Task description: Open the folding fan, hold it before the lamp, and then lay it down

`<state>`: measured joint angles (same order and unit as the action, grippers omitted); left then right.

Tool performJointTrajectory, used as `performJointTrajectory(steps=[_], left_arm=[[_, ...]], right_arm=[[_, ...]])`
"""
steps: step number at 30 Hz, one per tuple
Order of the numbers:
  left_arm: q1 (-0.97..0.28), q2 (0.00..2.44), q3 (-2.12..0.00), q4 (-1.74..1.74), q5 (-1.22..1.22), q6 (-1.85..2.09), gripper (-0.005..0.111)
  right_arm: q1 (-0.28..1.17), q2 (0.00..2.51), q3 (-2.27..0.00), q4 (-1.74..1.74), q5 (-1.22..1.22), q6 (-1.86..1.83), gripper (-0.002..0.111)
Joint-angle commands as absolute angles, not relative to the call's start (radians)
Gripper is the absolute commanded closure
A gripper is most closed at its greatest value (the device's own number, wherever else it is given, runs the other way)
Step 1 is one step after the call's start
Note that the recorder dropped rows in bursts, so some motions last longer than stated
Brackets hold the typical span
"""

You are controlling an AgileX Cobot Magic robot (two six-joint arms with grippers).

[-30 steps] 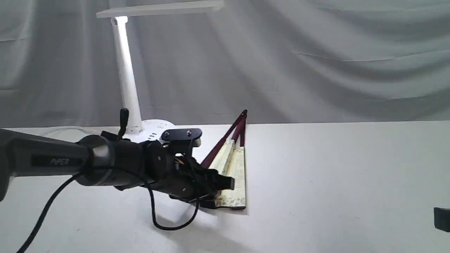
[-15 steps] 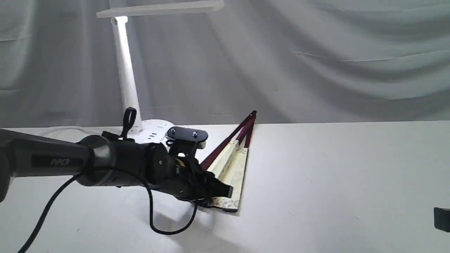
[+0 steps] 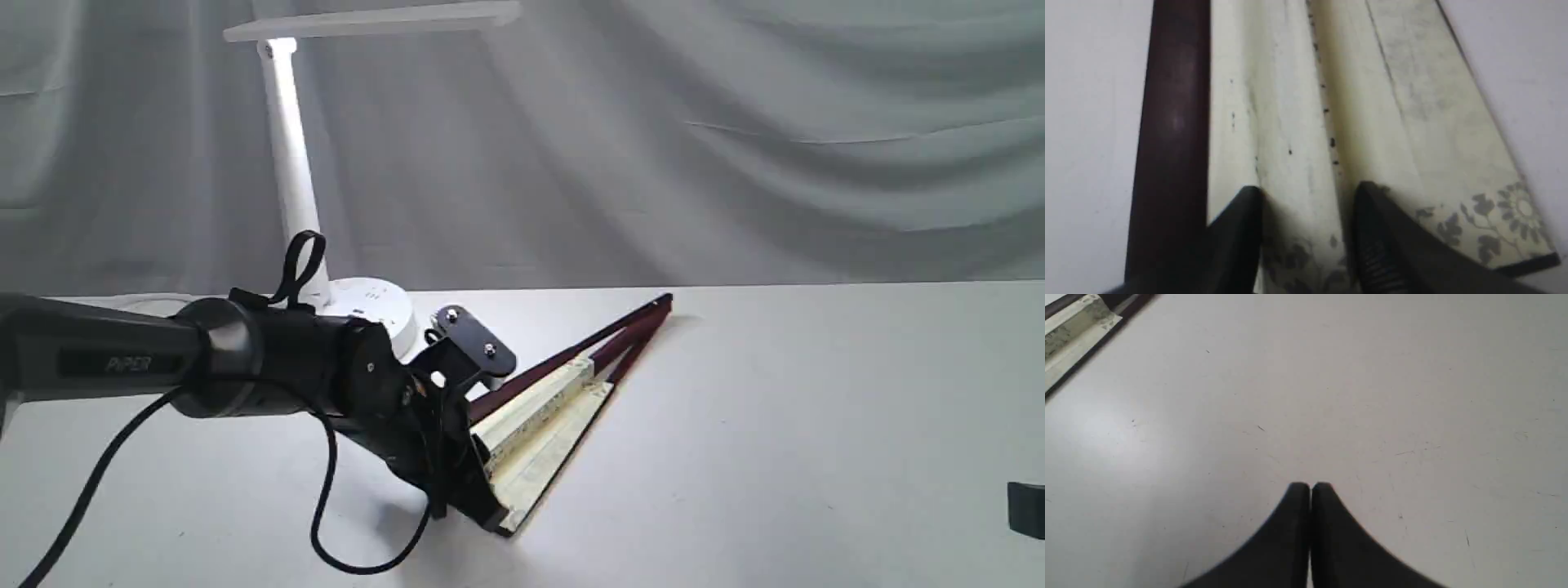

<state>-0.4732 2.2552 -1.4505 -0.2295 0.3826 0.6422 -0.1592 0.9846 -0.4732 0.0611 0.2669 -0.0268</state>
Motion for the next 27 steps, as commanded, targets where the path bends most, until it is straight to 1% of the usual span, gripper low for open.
performJointTrajectory(steps=[1,8,18,27], left_arm=[[-0.478,2.273,-1.436,-0.225,0.527,0.793,0.073],[-0.481,2.25,-1.436,-0.217,0.527,0.981,0.073],[-0.481,2.211,-1.436,-0.217,0.523,1.462,0.073],[-0.481,2.209,-1.436,-0.217,0.414,1.466,0.073]], right_arm=[[-0.157,0.985,-0.478,0.07,0.252,-0.025,0.108],[-0.157,0.985,-0.478,0.07,0.252,-0.025,0.108],[-0.157,0.985,-0.478,0.072,0.252,-0.025,0.108],[-0.157,0.985,-0.478,0.072,0.252,-0.025,0.108]])
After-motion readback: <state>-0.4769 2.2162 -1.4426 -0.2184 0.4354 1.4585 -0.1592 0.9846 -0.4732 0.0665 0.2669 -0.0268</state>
